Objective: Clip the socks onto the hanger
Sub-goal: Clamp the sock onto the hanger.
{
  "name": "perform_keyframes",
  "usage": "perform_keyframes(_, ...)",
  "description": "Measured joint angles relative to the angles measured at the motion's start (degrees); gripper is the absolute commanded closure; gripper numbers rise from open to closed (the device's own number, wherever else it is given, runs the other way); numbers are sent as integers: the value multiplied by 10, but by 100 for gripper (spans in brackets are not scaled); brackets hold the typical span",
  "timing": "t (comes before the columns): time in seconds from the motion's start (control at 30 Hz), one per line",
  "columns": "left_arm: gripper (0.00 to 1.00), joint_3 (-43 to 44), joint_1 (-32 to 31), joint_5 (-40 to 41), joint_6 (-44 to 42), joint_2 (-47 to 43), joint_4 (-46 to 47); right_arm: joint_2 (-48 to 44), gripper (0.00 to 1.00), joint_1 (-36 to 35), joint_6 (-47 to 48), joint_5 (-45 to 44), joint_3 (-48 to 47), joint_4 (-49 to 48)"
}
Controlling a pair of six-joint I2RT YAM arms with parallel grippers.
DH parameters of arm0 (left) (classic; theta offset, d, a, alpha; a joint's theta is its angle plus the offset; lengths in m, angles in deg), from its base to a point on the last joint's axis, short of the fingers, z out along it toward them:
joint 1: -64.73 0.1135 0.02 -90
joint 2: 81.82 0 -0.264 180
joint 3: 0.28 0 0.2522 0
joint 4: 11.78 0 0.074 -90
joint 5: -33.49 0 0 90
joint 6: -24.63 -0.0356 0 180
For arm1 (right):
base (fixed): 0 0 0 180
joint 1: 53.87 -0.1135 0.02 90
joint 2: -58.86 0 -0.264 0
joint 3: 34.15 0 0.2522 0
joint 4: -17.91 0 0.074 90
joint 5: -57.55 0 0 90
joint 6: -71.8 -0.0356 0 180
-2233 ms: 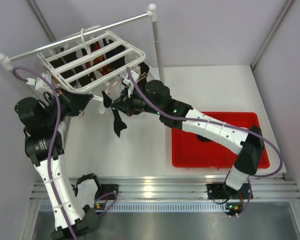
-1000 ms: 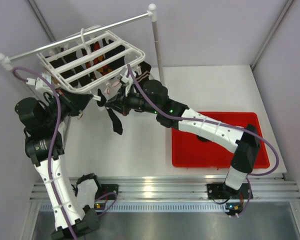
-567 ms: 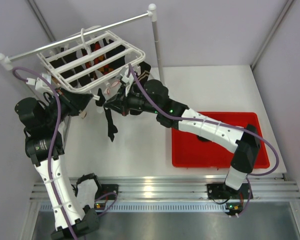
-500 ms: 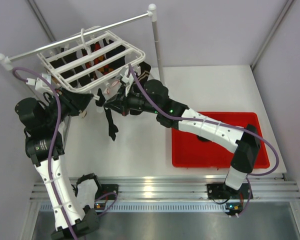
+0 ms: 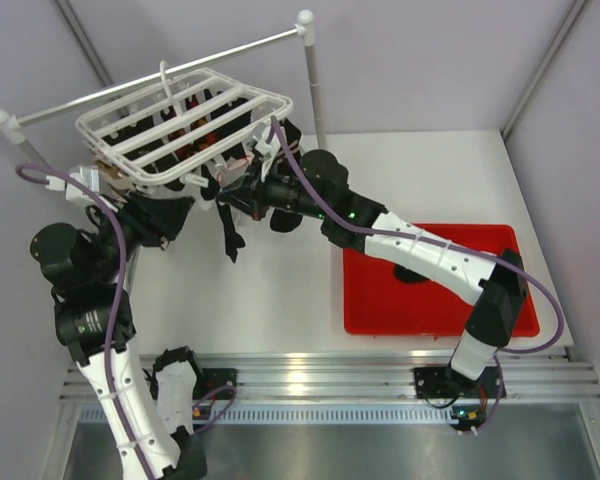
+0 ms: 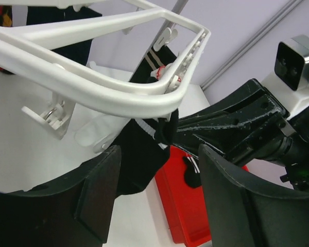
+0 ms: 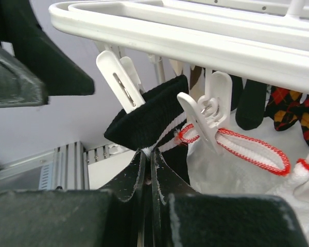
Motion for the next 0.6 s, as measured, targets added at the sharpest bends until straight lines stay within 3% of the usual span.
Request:
perform_keyframes(0.37,42,35,0,143,-7,-26,-57,-5,100,32,13,6,0,3)
perform_keyframes(0.6,43,44,0,172,-28,6,-73,-7,100,47,23,9,0,8)
